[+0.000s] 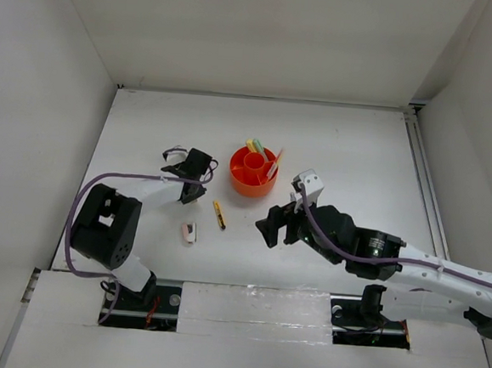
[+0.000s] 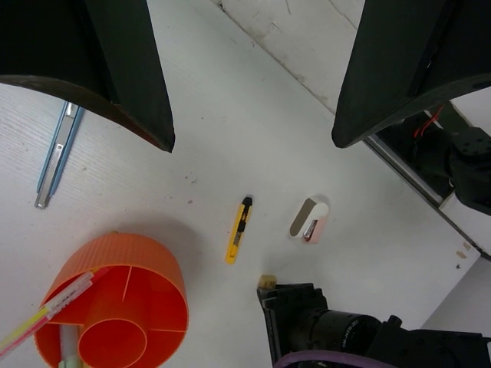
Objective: Sort the stationery into containers
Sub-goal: Pick up the stationery from the center of the board.
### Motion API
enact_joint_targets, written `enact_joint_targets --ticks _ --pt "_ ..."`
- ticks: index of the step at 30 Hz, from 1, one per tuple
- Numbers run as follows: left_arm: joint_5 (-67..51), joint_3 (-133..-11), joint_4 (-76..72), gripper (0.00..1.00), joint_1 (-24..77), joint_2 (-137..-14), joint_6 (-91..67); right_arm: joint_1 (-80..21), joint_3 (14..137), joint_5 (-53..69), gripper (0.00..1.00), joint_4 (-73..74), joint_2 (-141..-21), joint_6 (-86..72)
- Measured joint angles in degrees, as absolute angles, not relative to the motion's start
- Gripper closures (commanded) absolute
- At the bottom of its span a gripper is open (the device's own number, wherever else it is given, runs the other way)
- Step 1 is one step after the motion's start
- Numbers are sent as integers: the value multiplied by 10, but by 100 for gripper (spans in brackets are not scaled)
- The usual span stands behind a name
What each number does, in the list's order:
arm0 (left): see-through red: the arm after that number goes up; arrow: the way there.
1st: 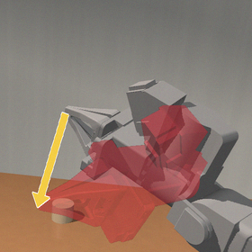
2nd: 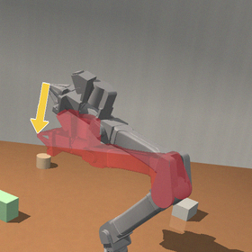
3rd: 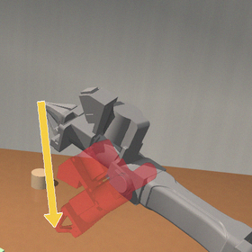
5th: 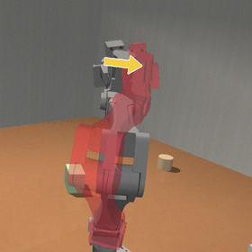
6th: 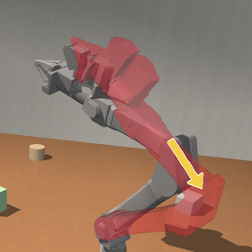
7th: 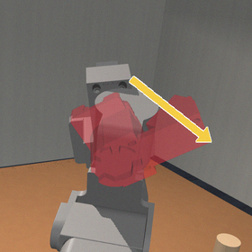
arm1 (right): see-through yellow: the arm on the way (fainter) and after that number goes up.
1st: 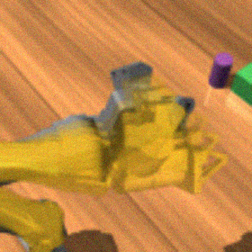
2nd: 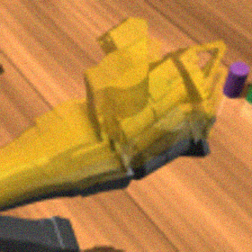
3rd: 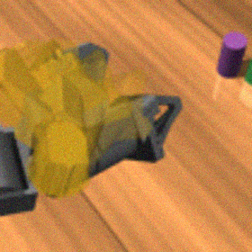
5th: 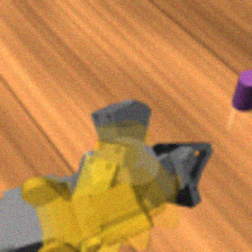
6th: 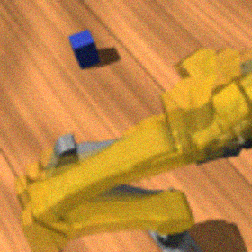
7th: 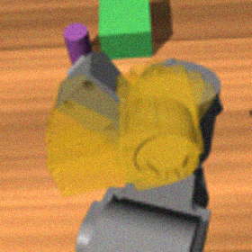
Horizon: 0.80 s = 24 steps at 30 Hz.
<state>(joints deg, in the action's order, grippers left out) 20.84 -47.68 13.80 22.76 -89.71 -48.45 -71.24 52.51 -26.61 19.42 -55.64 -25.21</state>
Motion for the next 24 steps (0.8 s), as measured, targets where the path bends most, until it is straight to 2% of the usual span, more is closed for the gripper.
enact_joint_targets --ticks 6,13,18,24 --pt "227 -504 148 100 252 -840 -484 -712 520 -283 11 202 -531 -252" --pt "213 -555 56 100 254 -776 -409 -712 509 -292 11 216 -516 -254" --pt "157 -577 -9 100 254 -779 -340 -712 506 -295 11 231 -503 -258" --pt "33 -608 -73 100 239 -818 -290 -712 506 -298 11 246 -479 -264"
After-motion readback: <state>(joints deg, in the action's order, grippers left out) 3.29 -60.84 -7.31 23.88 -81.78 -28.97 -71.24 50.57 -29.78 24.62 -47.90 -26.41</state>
